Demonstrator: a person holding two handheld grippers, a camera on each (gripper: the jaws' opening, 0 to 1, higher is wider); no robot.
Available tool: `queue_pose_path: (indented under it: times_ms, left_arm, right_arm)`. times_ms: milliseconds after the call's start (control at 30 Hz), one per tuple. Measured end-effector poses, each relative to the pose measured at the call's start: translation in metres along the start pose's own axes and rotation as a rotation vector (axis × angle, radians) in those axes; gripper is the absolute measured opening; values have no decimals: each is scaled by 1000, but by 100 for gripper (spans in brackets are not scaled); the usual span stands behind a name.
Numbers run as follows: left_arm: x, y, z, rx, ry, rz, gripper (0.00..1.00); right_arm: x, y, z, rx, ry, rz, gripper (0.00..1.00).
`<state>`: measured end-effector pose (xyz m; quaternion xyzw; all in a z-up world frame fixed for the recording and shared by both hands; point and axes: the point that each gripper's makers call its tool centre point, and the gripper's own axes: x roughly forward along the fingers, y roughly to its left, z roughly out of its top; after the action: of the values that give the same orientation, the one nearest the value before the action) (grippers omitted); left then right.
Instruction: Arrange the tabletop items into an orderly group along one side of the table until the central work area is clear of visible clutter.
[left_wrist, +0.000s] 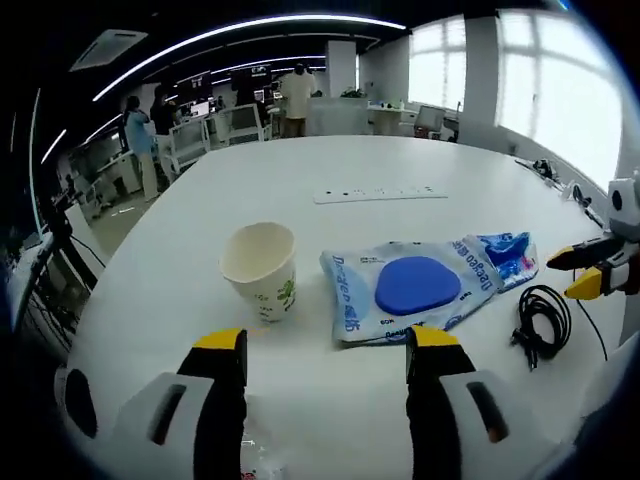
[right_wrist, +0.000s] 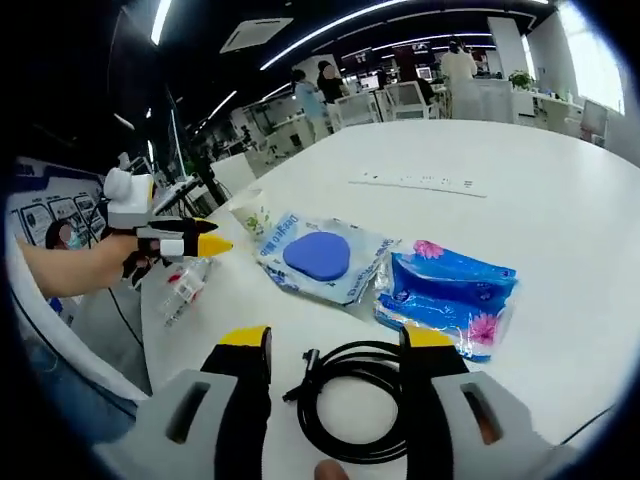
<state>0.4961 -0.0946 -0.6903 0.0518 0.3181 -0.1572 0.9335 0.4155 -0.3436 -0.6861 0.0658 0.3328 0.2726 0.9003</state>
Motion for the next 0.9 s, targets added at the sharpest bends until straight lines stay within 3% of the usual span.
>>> queue_pose_path:
  times_ms: [267, 433, 567, 900]
  left_arm:
    - [-16, 0, -2, -19, -26, -10, 68]
    - [-21, -1, -7, 0, -28, -9, 69]
    - [-21, -2, -10, -2, -20, -8, 69]
    - [-19, -2, -6, 11, -21, -8, 68]
  right_arm:
    - [-34, -11, -13, -34, 8, -46, 55]
    - [-53, -20, -24, -12, 10, -73, 55]
    - [-54, -24, -31, 8, 24, -90, 55]
    - [-55, -26, -29, -1, 21, -101, 54]
